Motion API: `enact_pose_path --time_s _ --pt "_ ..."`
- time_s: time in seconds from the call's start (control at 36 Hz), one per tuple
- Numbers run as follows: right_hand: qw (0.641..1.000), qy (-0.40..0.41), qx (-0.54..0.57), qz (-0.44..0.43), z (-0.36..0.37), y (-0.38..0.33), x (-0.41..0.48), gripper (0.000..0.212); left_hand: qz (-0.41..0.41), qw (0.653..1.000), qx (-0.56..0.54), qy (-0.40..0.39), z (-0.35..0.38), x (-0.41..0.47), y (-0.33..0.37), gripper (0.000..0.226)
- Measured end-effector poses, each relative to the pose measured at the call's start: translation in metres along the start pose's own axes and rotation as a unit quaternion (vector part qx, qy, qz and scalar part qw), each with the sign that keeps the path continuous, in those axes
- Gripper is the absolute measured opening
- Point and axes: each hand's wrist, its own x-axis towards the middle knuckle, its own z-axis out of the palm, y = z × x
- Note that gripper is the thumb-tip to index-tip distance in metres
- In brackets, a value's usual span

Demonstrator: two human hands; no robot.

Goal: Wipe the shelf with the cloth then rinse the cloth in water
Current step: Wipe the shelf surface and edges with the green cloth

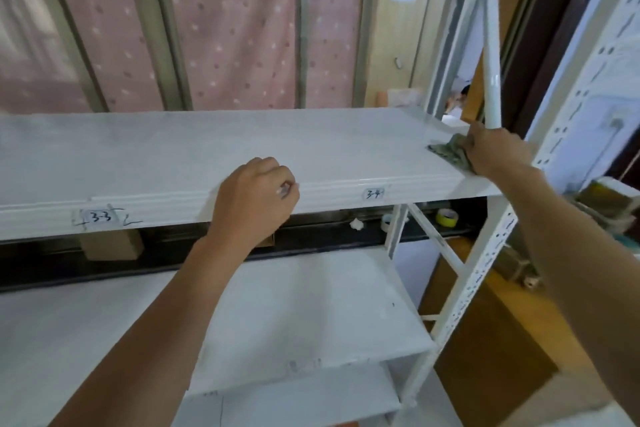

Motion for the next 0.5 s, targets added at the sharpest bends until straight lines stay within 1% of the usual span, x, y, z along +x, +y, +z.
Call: enact_pose_path --time_s 0.11,0.22,0.28,0.39,0.44,0.5 --pt "0.996 0.006 -0.068 -0.063 -0.006 0.029 -0.001 0.022 0.013 1.000 -0.014 -0.009 0.018 0.011 0.031 0.012" --pt "0.993 -0.012 -0.071 -0.096 -0.013 0.047 -0.013 0.020 0.017 1.000 -0.017 -0.017 0.031 0.017 0.057 0.015" --pt "0.995 -0.011 -0.054 -0.088 -0.017 0.048 -0.020 0.022 0.008 1.000 -0.015 -0.021 0.036 0.020 0.067 0.015" --pt "0.999 0.004 -0.024 -0.033 -0.014 0.039 -0.035 0.027 -0.007 1.000 -0.020 -0.024 0.043 0.027 0.082 0.017" --pt "1.000 0.025 -0.007 -0.011 -0.009 0.030 -0.040 0.021 -0.019 0.999 -0.020 -0.022 0.046 0.028 0.086 0.017" --pt "0.998 0.054 0.016 -0.008 -0.004 0.020 -0.044 0.014 -0.028 0.999 -0.016 -0.019 0.048 0.028 0.089 0.018"
